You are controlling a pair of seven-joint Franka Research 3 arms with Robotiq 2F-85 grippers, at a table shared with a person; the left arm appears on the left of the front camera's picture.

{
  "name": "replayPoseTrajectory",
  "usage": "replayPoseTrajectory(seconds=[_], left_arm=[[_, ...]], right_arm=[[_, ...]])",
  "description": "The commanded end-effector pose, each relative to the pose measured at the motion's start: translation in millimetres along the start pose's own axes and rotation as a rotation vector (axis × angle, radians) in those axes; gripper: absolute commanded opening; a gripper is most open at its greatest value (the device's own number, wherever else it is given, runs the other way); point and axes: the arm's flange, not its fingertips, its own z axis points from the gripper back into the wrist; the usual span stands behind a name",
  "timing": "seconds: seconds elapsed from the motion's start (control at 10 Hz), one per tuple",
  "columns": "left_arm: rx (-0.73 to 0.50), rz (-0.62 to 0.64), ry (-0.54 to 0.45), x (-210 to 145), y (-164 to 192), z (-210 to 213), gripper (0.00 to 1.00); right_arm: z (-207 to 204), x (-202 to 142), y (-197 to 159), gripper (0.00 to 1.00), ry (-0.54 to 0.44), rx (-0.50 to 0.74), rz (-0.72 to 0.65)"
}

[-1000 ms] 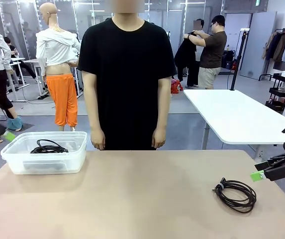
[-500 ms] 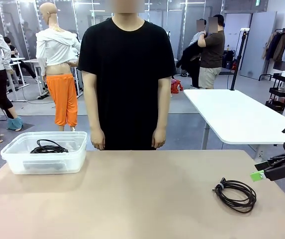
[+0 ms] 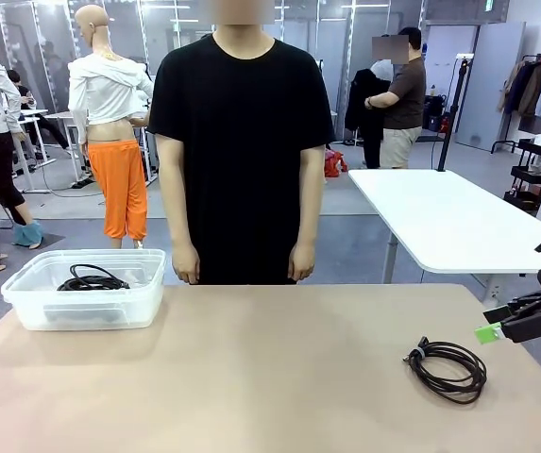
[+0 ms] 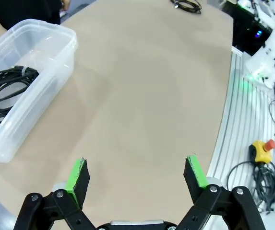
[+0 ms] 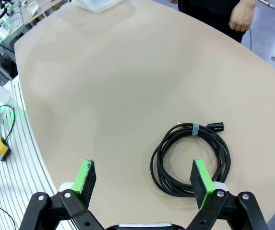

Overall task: Organize and store the cables.
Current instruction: Place the USB Extension Cable into the Organizing box.

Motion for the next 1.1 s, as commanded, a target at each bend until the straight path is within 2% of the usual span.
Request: replayPoseTrajectory(seconds=[0.0,0.1,1.0], left_arm=[[-0.006,-0.006,-0.007,14.8,10.5,1.2,1.00],[0.000,0.000,0.000,0.0,0.0,0.0,1.00],[0.000,0.000,0.000,0.0,0.0,0.0,1.00]], right_arm=[[0.2,0.2,-0.3,1.00,-0.013,0.002,0.005],[0.2,0.2,-0.3,1.00,-0.013,0.002,0.005],[0.2,0.2,-0.3,1.00,-0.013,0.002,0.005]])
